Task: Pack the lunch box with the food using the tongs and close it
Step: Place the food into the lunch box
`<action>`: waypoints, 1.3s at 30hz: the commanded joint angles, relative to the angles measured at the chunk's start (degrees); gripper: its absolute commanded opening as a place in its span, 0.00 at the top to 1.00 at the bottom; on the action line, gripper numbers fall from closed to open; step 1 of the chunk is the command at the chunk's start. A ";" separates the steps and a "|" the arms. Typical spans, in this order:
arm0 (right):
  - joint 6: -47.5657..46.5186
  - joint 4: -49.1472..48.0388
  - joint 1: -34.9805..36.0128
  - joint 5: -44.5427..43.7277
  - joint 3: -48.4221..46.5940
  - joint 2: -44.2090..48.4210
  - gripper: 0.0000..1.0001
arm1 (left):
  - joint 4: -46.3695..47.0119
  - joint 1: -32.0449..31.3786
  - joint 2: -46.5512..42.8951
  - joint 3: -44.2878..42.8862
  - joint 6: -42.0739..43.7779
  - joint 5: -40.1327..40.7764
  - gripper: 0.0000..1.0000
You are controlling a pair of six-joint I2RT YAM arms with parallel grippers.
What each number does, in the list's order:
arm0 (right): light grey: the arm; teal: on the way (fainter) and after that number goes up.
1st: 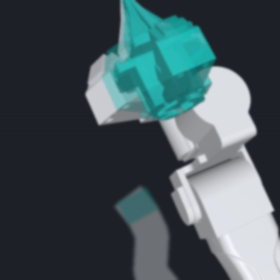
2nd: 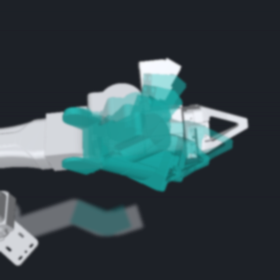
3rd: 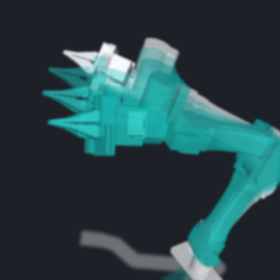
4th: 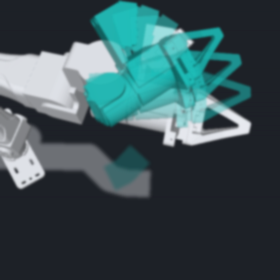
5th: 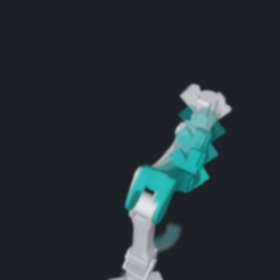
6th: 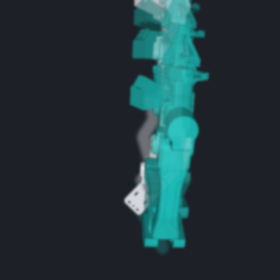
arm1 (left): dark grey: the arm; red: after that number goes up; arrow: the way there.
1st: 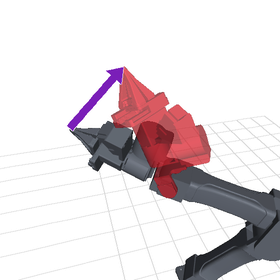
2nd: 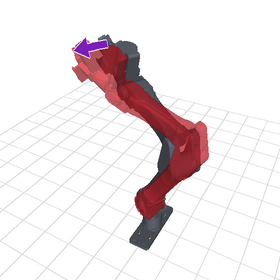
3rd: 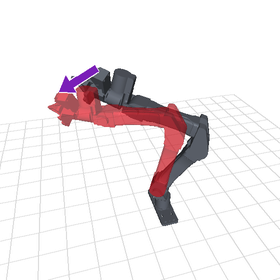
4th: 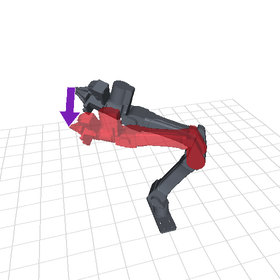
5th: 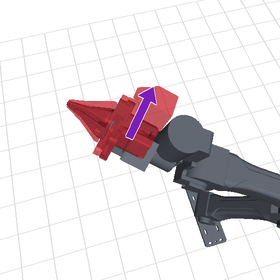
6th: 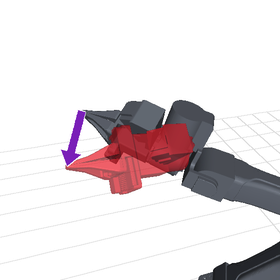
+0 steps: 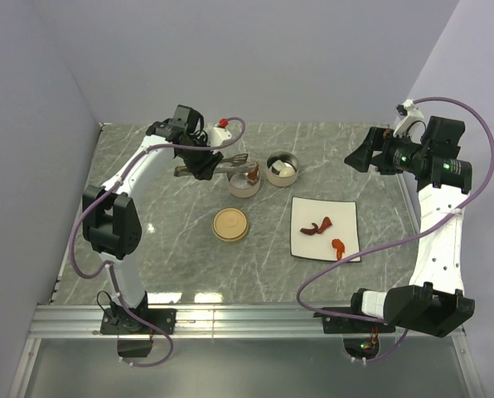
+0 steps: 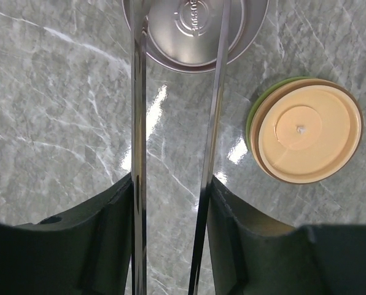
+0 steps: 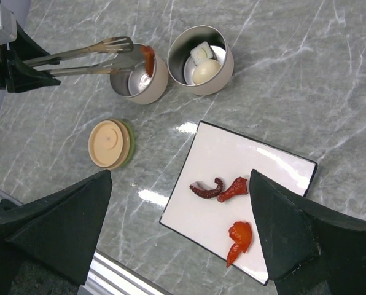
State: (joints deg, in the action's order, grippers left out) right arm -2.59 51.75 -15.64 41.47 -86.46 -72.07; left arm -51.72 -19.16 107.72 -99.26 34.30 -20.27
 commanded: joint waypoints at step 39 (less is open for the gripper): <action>-0.49 -0.24 -0.44 1.42 -1.17 -0.79 0.00 | -1.98 -3.34 5.48 -11.57 -4.25 1.72 0.53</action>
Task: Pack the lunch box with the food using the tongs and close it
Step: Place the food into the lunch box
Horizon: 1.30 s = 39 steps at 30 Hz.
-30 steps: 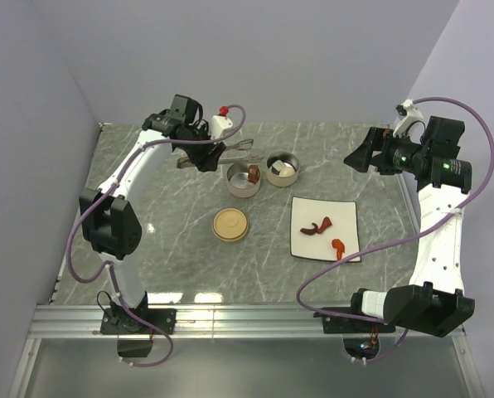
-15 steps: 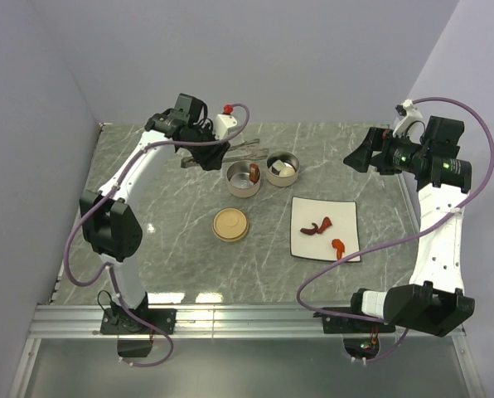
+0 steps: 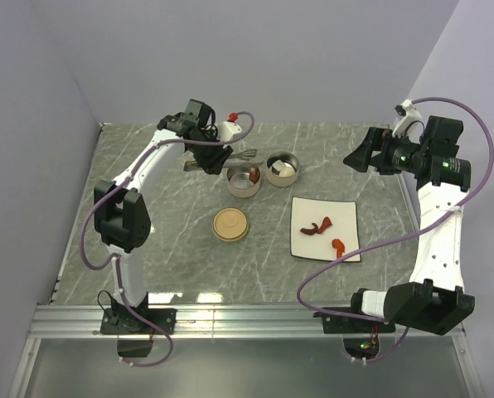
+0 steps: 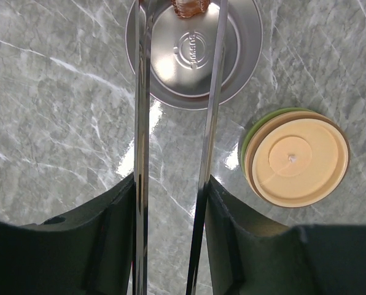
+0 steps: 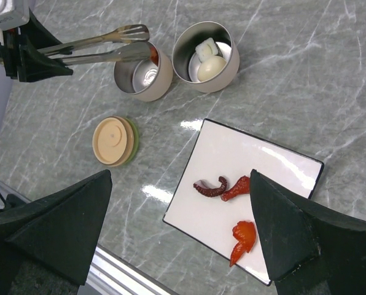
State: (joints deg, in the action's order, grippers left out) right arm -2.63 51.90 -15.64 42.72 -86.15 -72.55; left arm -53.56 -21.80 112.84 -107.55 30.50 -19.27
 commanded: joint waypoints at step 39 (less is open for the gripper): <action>-0.18 -0.57 -0.36 0.43 -0.77 0.57 0.00 | 0.04 -0.87 -11.76 8.68 -1.14 4.33 0.45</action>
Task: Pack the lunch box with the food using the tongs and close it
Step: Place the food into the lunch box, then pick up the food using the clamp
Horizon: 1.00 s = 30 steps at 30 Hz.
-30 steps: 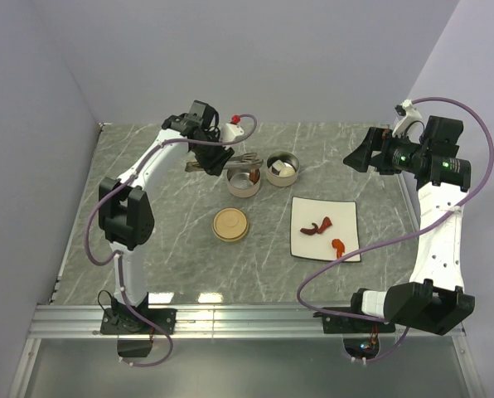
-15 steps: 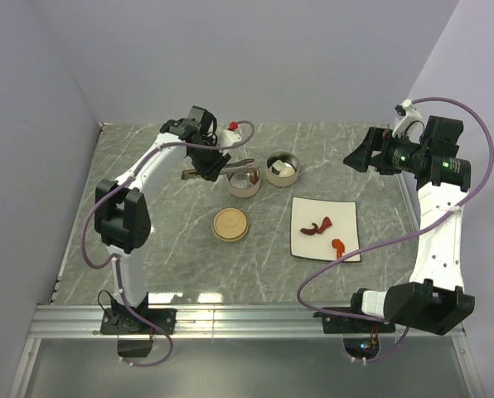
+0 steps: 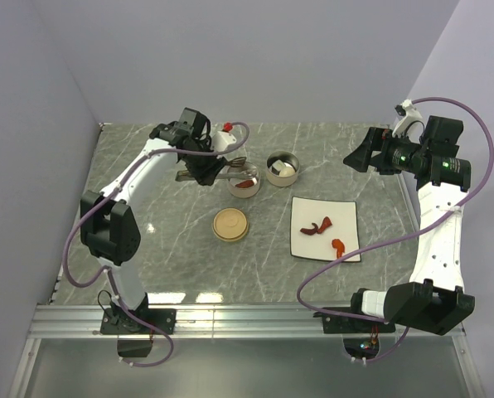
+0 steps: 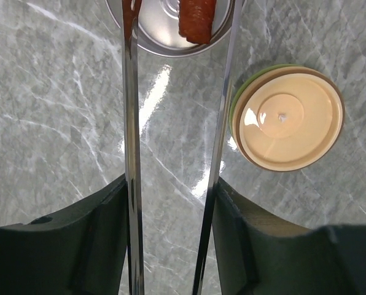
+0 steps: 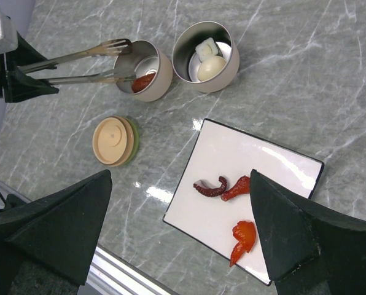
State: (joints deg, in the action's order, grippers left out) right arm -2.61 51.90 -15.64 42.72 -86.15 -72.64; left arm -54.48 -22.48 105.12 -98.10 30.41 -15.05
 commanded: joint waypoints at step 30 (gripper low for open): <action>0.94 -0.83 -0.80 -1.41 -1.39 0.48 0.00 | 9.22 -28.23 11.68 -10.96 -16.70 0.37 0.36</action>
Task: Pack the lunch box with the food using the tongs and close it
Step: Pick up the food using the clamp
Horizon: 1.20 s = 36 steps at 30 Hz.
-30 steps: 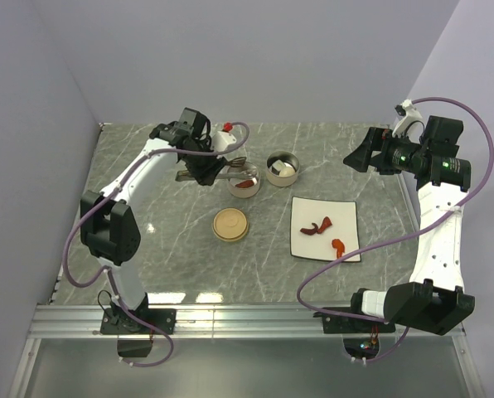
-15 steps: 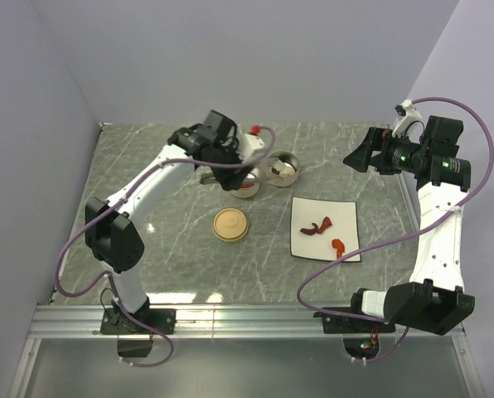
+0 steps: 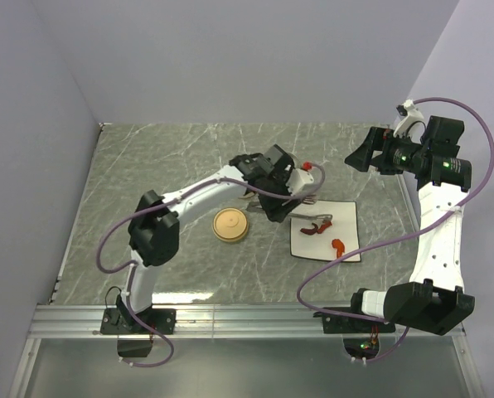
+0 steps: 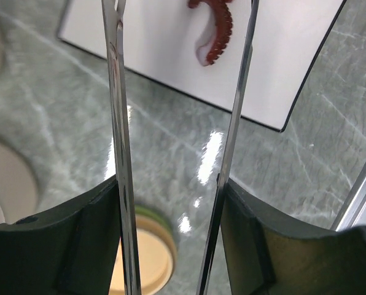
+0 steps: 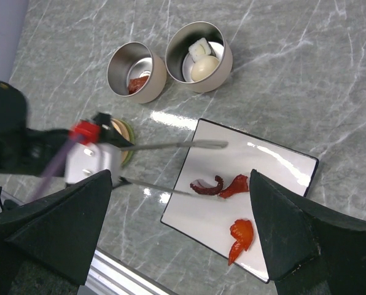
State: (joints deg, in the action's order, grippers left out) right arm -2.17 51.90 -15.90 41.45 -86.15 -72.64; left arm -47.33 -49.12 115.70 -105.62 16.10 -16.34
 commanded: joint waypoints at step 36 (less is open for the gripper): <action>0.07 -0.75 -1.06 0.91 -1.30 -0.04 0.00 | 2.86 -7.57 6.56 -3.80 0.78 8.95 0.53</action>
State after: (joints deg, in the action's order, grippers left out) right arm -2.20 51.90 -16.40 41.63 -86.15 -72.64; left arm -44.86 -56.47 124.66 -110.13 15.88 -8.43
